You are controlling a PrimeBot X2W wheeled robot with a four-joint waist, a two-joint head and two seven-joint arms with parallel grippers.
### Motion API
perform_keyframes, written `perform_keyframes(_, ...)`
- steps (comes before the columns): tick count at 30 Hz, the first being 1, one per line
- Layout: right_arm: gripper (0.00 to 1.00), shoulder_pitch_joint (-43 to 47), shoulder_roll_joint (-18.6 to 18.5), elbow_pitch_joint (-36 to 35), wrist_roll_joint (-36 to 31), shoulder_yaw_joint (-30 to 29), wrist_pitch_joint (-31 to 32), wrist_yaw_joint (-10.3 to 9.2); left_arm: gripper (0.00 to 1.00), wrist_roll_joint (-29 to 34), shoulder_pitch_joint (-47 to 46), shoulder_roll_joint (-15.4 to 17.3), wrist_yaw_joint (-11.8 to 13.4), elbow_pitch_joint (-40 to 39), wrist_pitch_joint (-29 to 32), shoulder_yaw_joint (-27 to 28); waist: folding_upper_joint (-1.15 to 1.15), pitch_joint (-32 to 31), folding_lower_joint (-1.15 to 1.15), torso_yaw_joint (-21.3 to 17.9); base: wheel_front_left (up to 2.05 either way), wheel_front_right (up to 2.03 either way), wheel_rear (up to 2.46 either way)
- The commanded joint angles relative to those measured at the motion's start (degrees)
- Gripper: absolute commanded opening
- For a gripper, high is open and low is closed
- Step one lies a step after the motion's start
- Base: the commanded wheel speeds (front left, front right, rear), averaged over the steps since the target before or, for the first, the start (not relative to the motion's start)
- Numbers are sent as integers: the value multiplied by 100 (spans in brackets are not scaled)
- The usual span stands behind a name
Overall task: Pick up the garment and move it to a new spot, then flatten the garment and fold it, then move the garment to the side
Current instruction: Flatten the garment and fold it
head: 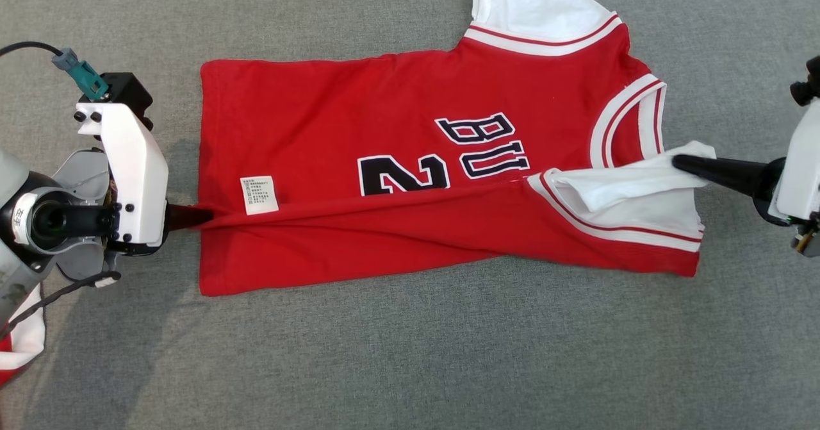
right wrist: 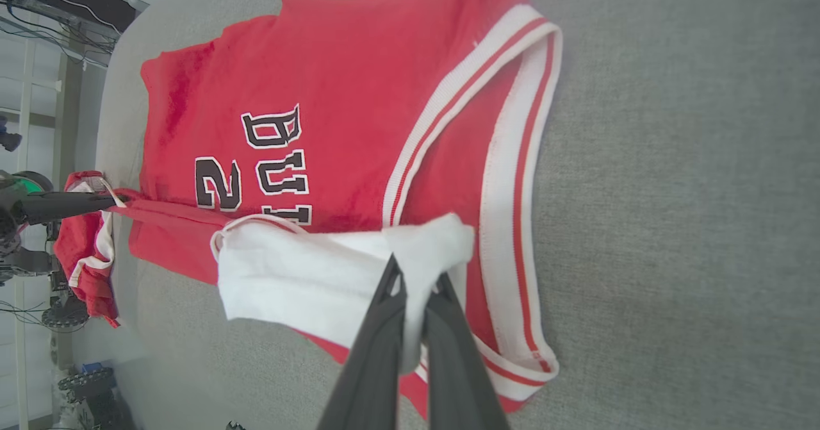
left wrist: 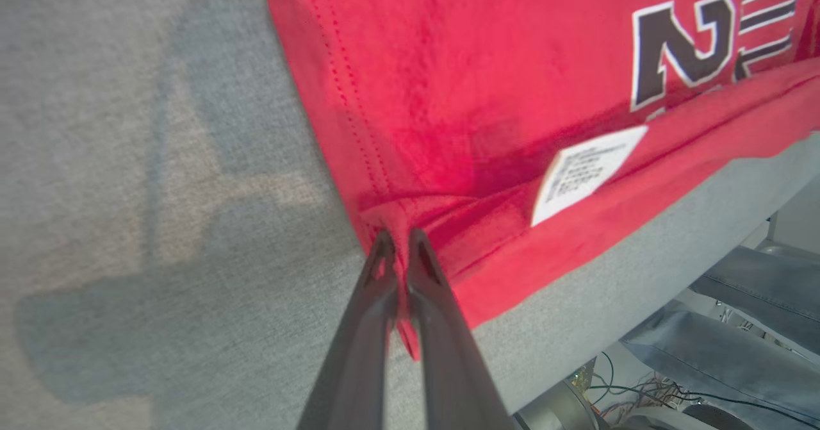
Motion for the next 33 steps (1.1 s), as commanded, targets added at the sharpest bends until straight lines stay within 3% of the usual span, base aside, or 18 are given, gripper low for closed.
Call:
perform_keyframes(1,0,-53,27,24,-22,16,-29,4,0,18,-125,7,-29,52,-7,32,0,4,0,-12,0,0,0)
perform_keyframes(3,7,-100,84,71,-54,33,-55,4,0,29,-112,-51,-66,122,-13,32,0,9,0,-20,0,0,0)
perform_keyframes(6,38,-121,138,140,-62,44,-99,4,0,66,-140,-119,-127,215,-104,48,0,4,0,-24,0,0,0)
perform_keyframes(7,70,-119,151,162,-69,47,-140,4,5,74,-142,-134,-151,253,-121,51,0,-2,0,-26,0,0,0)
perform_keyframes(8,100,-125,165,172,-86,43,-174,4,35,80,-139,-153,-181,291,-149,57,0,-9,0,-27,0,0,0)
perform_keyframes(9,100,-125,179,177,-99,40,-209,4,53,72,-130,-179,-195,321,-156,63,0,-20,0,-29,0,0,0)
perform_keyframes(10,100,-128,191,179,-117,28,-267,4,82,57,-118,-199,-224,350,-164,65,0,-34,0,-31,0,0,0)
perform_keyframes(11,100,-136,205,181,-137,2,-343,4,100,60,-115,-216,-234,375,-216,89,0,-53,0,-32,0,0,0)
perform_keyframes(24,100,249,262,13,-471,-183,-1504,4,100,231,187,-173,-555,481,-873,168,0,-594,0,-51,0,0,0)
perform_keyframes(33,100,861,199,19,-1227,-312,-3227,4,100,688,880,-58,-714,241,-2789,470,0,-1068,0,-16,0,0,0)
